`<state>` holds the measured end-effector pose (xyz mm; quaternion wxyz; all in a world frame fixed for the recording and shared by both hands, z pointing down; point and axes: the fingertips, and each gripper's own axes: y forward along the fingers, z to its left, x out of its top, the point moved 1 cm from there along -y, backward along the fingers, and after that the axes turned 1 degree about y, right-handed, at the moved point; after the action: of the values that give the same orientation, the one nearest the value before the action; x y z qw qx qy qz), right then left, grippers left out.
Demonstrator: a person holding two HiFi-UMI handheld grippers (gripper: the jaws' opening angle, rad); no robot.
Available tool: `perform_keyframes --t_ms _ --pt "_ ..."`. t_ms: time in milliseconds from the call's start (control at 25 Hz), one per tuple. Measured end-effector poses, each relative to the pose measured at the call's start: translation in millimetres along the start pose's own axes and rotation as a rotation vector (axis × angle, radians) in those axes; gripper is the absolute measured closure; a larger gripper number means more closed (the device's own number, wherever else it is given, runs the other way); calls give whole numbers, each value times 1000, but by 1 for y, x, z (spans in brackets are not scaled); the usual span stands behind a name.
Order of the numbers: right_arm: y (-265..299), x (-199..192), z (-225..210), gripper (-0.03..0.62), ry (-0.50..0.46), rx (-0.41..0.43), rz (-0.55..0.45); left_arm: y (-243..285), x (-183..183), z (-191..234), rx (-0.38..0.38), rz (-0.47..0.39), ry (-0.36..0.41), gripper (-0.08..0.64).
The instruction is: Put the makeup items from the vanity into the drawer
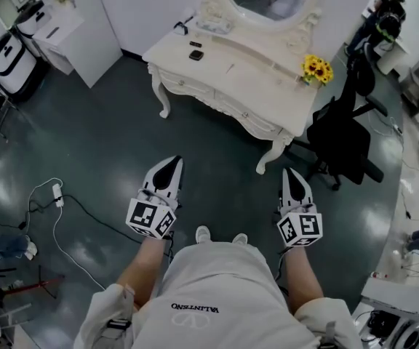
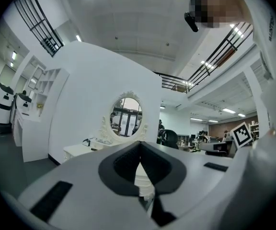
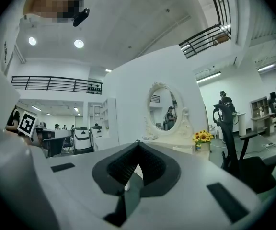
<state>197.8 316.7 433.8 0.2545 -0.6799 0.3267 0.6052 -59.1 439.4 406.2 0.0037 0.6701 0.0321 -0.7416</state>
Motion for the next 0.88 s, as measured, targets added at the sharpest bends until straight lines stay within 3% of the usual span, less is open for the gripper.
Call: perform_keyframes --t_ms 360,880 --pt "29 -16 50 581 -9 34 20 -16 -19 38 -14 35 -30 560" --pt "79 -20 40 581 -11 86 30 20 -24 49 -5 54 -25 560"
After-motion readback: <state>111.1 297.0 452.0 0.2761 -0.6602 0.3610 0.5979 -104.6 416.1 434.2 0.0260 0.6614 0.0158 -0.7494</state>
